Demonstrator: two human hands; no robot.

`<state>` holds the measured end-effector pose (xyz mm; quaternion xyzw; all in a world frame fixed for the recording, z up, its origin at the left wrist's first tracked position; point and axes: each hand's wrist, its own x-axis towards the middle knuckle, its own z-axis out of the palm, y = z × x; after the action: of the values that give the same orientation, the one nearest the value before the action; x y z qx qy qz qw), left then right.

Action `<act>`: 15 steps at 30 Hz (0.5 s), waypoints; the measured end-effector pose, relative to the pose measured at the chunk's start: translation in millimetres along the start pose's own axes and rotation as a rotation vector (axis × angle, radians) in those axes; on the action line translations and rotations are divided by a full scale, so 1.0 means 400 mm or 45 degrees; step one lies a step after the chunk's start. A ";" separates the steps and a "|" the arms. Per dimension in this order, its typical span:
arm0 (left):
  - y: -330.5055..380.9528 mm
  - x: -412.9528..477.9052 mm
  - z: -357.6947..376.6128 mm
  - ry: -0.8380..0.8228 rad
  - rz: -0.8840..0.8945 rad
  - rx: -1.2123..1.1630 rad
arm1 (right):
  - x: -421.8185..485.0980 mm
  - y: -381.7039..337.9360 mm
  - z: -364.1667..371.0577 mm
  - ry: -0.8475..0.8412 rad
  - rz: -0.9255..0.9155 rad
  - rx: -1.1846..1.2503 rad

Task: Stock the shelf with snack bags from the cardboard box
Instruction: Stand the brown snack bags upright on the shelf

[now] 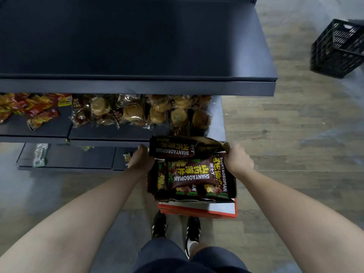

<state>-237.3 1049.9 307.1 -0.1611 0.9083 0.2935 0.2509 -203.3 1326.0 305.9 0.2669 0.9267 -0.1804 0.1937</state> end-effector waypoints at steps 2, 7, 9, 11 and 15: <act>0.012 -0.007 -0.021 0.236 0.194 0.059 | -0.022 -0.034 -0.020 0.236 -0.224 -0.054; 0.031 -0.003 -0.030 0.203 0.782 0.450 | -0.101 -0.100 0.015 0.136 -0.960 -0.187; 0.036 0.006 -0.011 0.053 0.877 0.619 | -0.133 -0.112 0.053 -0.015 -1.048 -0.378; 0.036 0.015 0.012 -0.045 0.919 0.690 | -0.146 -0.116 0.089 -0.074 -1.096 -0.553; 0.042 0.015 0.041 -0.063 0.837 0.990 | -0.142 -0.113 0.131 -0.046 -1.081 -0.799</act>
<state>-243.8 1072.1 299.9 0.2454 0.9468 0.0011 0.2081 -170.7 1243.2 297.0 -0.2061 0.9591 0.0384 0.1902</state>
